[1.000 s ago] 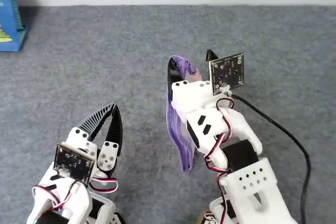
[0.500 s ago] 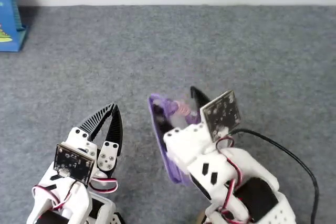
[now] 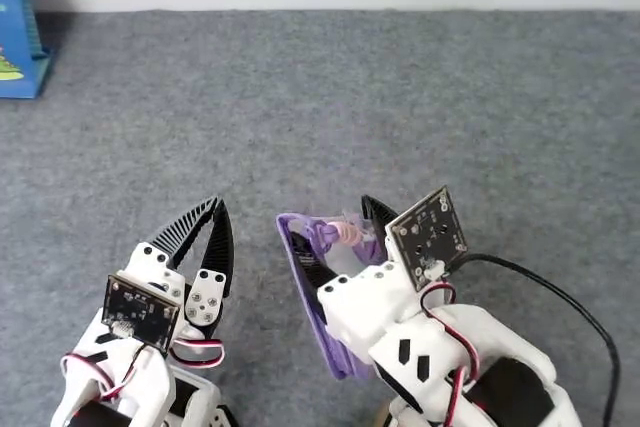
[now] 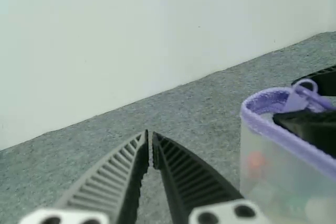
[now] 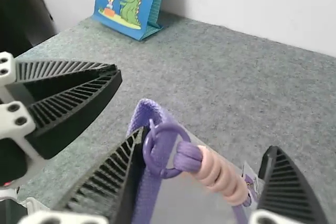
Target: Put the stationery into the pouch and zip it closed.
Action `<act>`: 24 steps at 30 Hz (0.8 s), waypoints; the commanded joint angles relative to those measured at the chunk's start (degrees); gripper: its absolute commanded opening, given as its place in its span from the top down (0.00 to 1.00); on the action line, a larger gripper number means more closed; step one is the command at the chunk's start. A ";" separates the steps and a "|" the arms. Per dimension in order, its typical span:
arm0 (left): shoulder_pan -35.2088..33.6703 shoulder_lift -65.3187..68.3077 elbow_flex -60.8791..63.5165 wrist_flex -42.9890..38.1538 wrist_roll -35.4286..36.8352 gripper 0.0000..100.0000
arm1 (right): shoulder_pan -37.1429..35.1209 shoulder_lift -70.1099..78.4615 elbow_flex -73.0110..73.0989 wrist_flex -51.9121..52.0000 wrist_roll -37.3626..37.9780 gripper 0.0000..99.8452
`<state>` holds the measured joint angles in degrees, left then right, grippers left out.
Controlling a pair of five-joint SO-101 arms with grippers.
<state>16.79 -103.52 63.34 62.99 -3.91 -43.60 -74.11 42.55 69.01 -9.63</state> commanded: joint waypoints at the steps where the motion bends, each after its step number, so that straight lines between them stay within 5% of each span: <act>1: -0.09 -0.62 -2.51 0.44 0.62 0.98 | 0.22 2.77 1.67 3.38 -0.26 0.68; 8: -0.09 -0.62 -2.51 0.44 0.62 0.98 | 11.03 17.98 1.49 -15.78 -0.26 0.68; 15: -0.18 -0.62 -2.59 0.53 0.62 0.98 | 14.46 37.58 -4.13 -31.34 -0.18 0.68; 24: -0.18 -0.62 -2.51 0.53 0.62 0.98 | 14.55 57.19 -24.53 -32.48 -0.18 0.68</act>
<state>16.79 -103.52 63.34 63.08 -3.91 -30.77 -22.51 22.68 35.87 -9.63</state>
